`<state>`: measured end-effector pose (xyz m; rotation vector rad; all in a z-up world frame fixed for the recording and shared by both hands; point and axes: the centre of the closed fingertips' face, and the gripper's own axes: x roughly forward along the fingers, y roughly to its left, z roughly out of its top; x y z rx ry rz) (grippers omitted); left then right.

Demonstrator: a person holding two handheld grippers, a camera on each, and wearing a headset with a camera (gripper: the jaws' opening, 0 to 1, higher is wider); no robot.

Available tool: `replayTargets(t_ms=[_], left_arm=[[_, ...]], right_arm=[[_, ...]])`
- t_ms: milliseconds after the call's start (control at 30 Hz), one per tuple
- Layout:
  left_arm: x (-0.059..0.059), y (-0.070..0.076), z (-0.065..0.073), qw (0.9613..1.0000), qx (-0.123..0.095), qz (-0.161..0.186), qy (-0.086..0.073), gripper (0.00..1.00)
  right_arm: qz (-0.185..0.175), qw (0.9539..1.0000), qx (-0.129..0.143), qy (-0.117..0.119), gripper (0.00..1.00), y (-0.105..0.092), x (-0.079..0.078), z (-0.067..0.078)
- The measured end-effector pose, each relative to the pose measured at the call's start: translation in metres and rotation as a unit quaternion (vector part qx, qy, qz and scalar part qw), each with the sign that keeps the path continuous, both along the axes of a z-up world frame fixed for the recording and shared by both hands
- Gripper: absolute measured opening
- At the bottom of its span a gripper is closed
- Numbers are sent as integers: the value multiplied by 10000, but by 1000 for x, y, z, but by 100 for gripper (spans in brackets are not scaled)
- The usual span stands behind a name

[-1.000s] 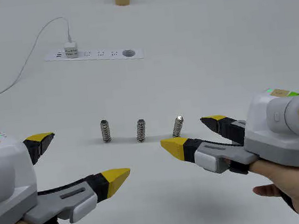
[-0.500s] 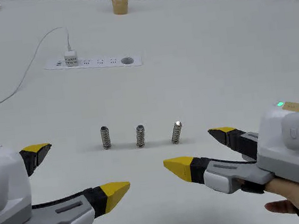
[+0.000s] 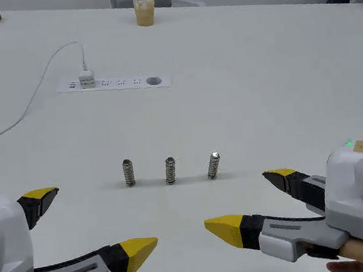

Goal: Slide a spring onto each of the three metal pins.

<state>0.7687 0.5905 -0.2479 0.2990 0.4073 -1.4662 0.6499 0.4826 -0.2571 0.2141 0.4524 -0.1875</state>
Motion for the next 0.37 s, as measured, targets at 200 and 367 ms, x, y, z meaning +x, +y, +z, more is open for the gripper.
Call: replayTargets(t_ms=[200,367], left_arm=[[0,1,-1,10000,62,-34,-36,95],[0,1,2,10000,44,-50,-65,95]], right_arm=[[11,10000,-86,-5,83,3,-3,1],[-28,10000,-79,-8,84,3,-5,1]])
